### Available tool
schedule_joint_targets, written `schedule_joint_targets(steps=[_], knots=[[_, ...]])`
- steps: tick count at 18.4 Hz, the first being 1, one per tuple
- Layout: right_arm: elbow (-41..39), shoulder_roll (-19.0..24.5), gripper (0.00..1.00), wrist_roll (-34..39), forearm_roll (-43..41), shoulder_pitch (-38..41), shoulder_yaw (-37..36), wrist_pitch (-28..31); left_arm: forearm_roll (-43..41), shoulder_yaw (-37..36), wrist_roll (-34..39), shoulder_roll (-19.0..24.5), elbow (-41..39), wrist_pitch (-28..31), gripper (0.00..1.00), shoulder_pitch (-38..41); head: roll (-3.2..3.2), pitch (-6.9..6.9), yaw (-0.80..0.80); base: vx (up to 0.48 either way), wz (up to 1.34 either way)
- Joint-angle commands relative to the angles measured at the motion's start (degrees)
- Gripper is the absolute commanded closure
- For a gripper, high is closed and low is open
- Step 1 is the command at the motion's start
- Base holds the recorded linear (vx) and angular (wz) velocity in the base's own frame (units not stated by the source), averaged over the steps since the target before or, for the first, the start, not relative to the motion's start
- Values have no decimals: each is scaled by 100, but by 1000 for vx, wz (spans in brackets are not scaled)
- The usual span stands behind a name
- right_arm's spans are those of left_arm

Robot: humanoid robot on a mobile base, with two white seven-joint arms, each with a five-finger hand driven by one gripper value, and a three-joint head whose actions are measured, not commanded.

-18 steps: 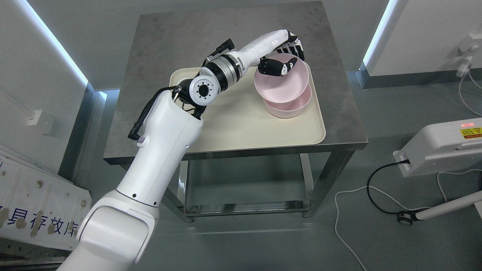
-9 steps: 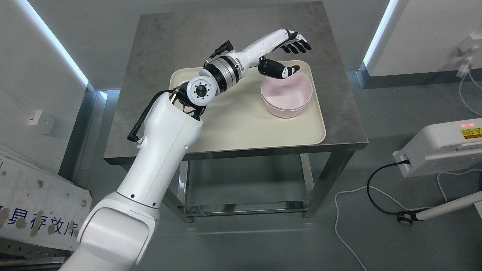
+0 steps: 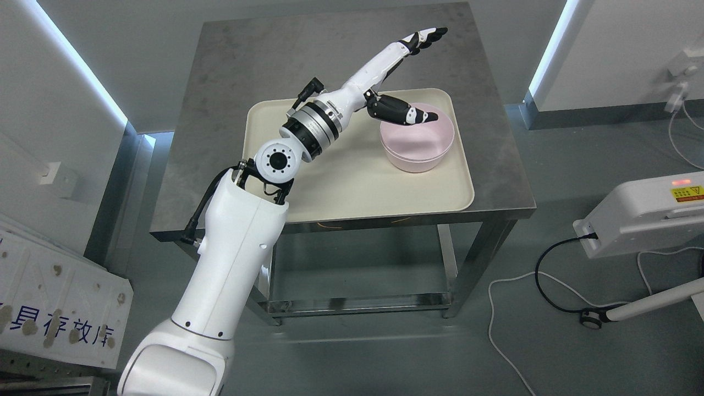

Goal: Stack pink IKEA bowls on left shelf middle
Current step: 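Release the bowl and move the left hand beside the stacked bowls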

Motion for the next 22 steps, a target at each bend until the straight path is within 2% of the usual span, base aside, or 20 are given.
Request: schedule_joint_targets(steps=[1,3,8,11,13,16,19,22], knots=[[-100,-100,0,-3,-9,0,-26,4,166,-118,-521,95,-1686,-215,1,916,0,0,0,0,0],[-100,-100,0,-3,-9,0,-26,4,-70,-145,-866,95,-1748,-215,2,916,0,0,0,0,0],[-100,-100,0,-3,-9,0,-26,4,-1501,-136,-1042,189,-1696,-163,6,1065,0,0,0,0,0],[-100,-100,0,-3,-9,0,-26,4,-2206,-40,-1042,171,-1257,108,7,961,0,0,0,0,0],[-100,-100,0,-3,-9,0,-26,4,-2295,-31,-1034,171,-1116,337,8,820,0,0,0,0,0],[-100,-100,0,-3,-9,0,-26,4,-2479,92,-1042,215,-957,365,16,696,0,0,0,0,-10],[-100,-100,0,-3,-9,0,-26,4,-2480,162,-1156,478,-1001,330,23,767,0,0,0,-4,14],[-100,-100,0,-3,-9,0,-26,4,-2471,206,-1437,470,-1019,321,29,767,0,0,0,0,0]])
